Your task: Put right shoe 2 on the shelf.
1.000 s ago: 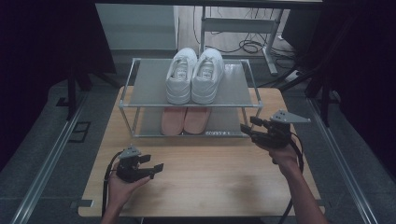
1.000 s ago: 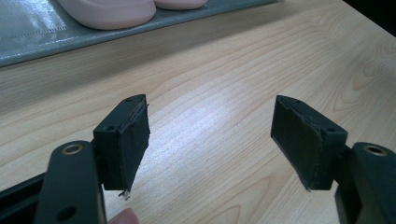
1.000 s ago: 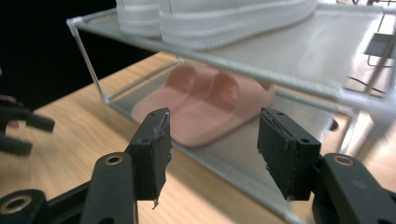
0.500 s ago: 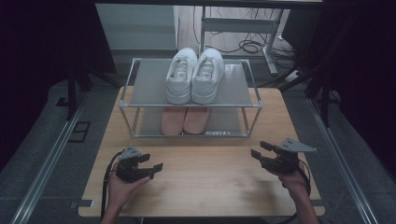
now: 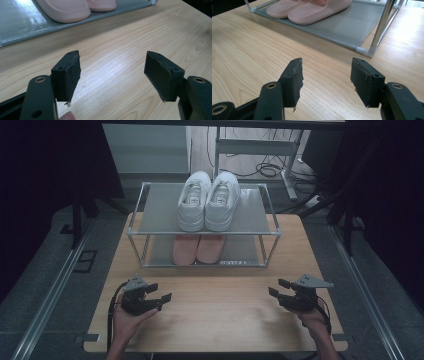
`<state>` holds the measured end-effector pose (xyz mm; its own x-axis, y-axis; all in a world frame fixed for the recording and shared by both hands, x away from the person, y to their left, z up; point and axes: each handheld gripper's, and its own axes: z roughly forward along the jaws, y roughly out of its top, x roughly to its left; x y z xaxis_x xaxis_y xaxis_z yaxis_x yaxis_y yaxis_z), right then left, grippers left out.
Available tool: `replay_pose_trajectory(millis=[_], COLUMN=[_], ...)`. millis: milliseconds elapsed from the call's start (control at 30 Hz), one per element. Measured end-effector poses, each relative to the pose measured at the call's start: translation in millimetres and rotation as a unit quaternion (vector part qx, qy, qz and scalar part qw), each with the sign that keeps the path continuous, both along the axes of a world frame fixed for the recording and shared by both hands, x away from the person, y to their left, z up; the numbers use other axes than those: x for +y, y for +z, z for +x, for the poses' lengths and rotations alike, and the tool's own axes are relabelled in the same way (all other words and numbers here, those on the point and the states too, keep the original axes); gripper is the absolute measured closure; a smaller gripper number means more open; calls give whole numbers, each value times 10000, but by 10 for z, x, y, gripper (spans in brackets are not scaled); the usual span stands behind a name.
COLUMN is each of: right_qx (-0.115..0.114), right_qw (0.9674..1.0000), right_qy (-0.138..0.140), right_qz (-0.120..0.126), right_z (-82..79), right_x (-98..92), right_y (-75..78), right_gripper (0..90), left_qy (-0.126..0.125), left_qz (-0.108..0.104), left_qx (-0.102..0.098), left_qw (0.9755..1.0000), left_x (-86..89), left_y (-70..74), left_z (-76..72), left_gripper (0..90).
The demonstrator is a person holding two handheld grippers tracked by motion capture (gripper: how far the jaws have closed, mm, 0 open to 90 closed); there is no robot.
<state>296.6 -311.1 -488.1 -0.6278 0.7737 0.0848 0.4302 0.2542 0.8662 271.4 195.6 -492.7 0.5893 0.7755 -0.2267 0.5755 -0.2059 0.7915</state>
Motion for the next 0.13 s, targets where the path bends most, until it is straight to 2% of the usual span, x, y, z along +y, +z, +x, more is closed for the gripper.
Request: replay_pose_trajectory(millis=[133], right_qx=[-21], right_qw=[10000], right_qy=[-9], right_qz=[4], right_z=[-7], right_x=[-4], right_y=[6], right_gripper=[426], left_qy=[39], left_qz=[-49], left_qx=[12], left_qw=[10000], left_x=[19], left_y=[12], left_z=[5], left_gripper=[296])
